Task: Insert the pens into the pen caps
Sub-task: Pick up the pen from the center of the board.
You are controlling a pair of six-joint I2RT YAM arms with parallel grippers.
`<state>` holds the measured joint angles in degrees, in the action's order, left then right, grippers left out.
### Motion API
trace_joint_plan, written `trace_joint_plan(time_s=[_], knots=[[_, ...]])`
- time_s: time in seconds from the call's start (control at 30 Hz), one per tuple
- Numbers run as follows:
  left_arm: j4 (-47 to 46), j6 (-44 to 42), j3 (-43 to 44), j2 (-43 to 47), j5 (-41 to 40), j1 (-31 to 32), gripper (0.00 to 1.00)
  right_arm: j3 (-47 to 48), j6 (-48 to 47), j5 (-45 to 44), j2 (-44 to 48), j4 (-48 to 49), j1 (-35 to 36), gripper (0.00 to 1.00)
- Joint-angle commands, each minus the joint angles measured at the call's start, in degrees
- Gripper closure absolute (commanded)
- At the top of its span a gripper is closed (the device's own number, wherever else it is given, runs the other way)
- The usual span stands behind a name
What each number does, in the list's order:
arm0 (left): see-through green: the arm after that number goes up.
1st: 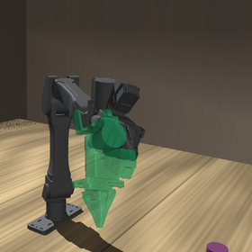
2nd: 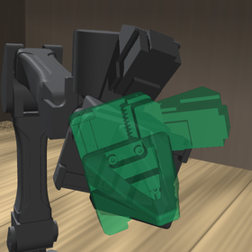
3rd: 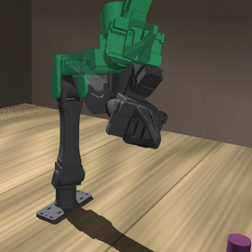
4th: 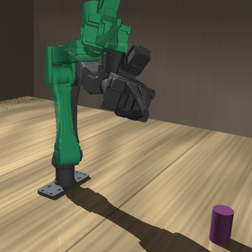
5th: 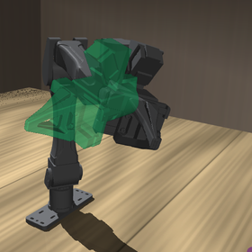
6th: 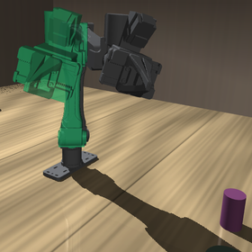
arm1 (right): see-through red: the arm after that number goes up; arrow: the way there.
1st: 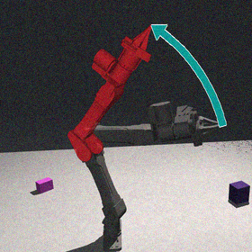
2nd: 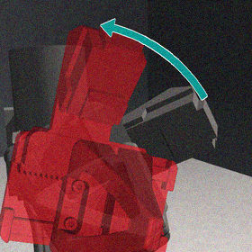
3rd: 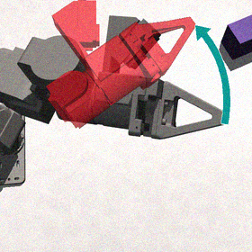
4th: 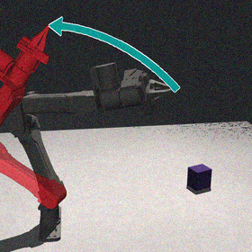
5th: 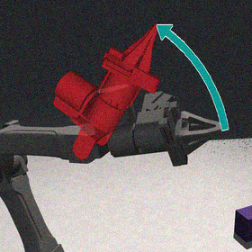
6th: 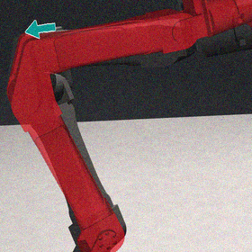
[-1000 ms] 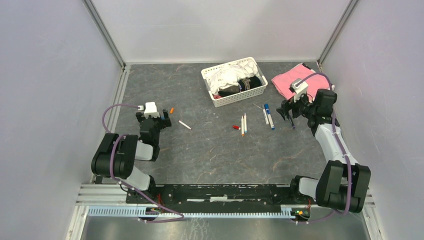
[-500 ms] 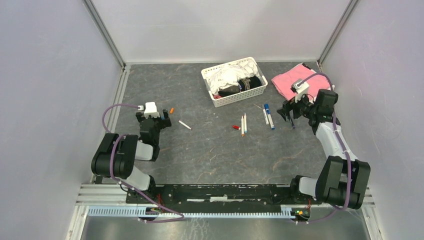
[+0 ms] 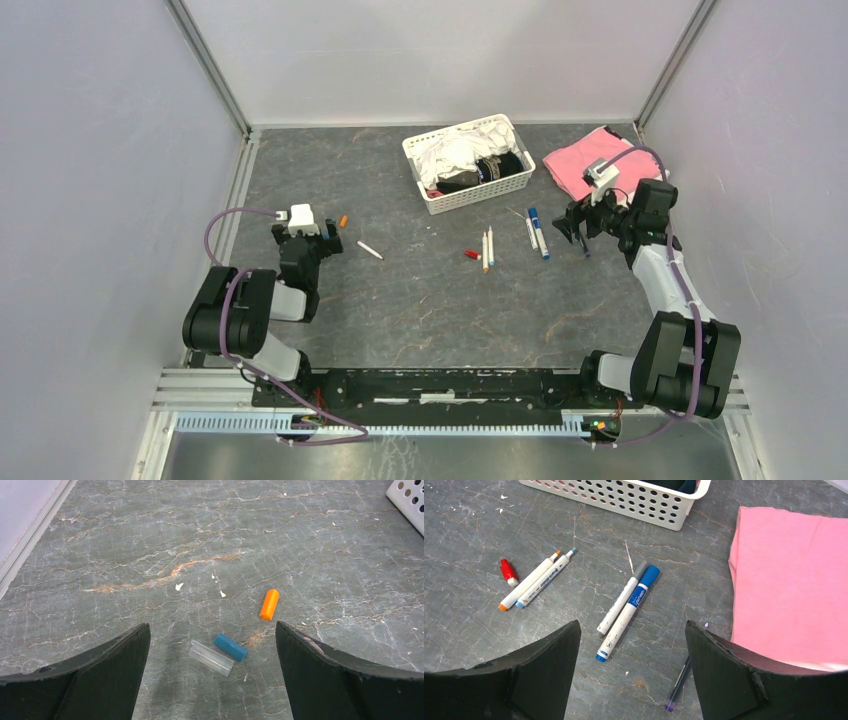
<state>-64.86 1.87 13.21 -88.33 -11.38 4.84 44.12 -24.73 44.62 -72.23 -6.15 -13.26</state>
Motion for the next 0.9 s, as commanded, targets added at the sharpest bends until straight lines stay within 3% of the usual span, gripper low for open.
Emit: trace_joint_plan(time_s=[0.0,0.87], knots=[[-3.25,-2.05,0.45,0.27,0.43,-0.36,0.00,2.29,0.39,1.91,0.55,0.81,-0.19,0.17],[-3.25,-2.04,0.49,0.27,0.46,-0.33,0.00,2.73,-1.38,2.84,0.48,-0.26,-3.02,0.16]])
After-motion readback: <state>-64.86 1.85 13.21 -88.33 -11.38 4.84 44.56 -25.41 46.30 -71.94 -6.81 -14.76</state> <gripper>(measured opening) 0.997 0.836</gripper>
